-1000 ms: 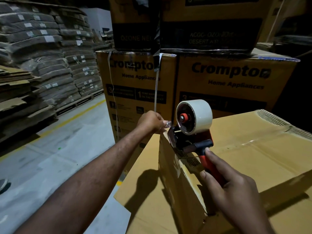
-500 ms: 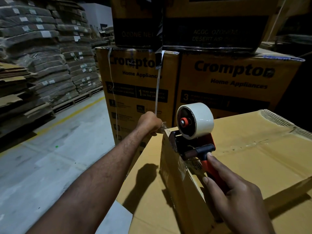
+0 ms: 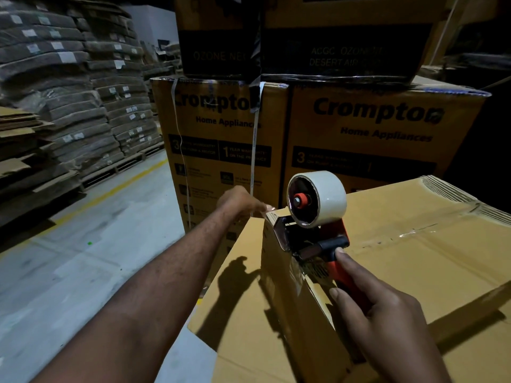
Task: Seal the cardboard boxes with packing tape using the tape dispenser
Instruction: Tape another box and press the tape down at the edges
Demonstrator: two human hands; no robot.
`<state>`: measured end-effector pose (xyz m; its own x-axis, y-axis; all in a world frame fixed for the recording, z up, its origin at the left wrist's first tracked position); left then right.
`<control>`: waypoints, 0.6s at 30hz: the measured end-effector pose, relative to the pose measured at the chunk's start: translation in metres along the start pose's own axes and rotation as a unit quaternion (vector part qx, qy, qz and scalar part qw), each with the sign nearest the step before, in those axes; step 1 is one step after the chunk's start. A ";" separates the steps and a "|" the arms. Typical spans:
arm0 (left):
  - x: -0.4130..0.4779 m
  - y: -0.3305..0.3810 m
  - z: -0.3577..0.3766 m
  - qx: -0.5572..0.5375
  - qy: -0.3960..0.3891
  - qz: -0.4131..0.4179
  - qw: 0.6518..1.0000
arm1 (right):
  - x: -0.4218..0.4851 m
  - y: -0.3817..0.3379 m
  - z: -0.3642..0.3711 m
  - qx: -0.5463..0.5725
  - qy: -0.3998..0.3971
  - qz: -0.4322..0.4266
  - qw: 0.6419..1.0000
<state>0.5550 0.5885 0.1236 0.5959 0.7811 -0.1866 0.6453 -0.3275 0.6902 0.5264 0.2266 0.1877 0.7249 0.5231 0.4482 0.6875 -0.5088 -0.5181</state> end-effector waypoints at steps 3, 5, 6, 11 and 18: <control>0.003 -0.009 -0.016 -0.040 0.044 -0.039 0.997 | 0.002 0.001 0.004 -0.006 -0.031 0.022 0.999; 0.005 -0.009 -0.037 -0.007 0.111 -0.010 0.994 | 0.001 0.000 0.004 -0.001 -0.043 0.034 0.999; 0.004 0.000 -0.042 0.005 0.130 0.030 0.991 | 0.000 0.000 0.003 0.003 -0.048 0.039 0.998; -0.049 0.072 -0.007 0.059 -0.017 0.223 0.973 | -0.001 -0.001 0.003 -0.008 -0.077 0.049 0.996; -0.063 0.061 0.022 0.128 -0.027 0.181 0.975 | -0.002 -0.016 0.003 -0.042 -0.115 0.014 0.992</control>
<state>0.5675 0.5078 0.1617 0.8259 0.5638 -0.0047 0.4832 -0.7036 0.5210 0.5134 0.2357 0.1925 0.7210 0.6457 0.2517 0.6761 -0.5755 -0.4601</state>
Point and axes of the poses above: each hand's wrist, its own x-axis towards the middle knuckle, its own z-axis out of the palm, y = z × x, the point moved 10 cm from there along x, towards the middle knuckle, and after that the axes turned 6 degrees about -x, right-handed, at the moved point
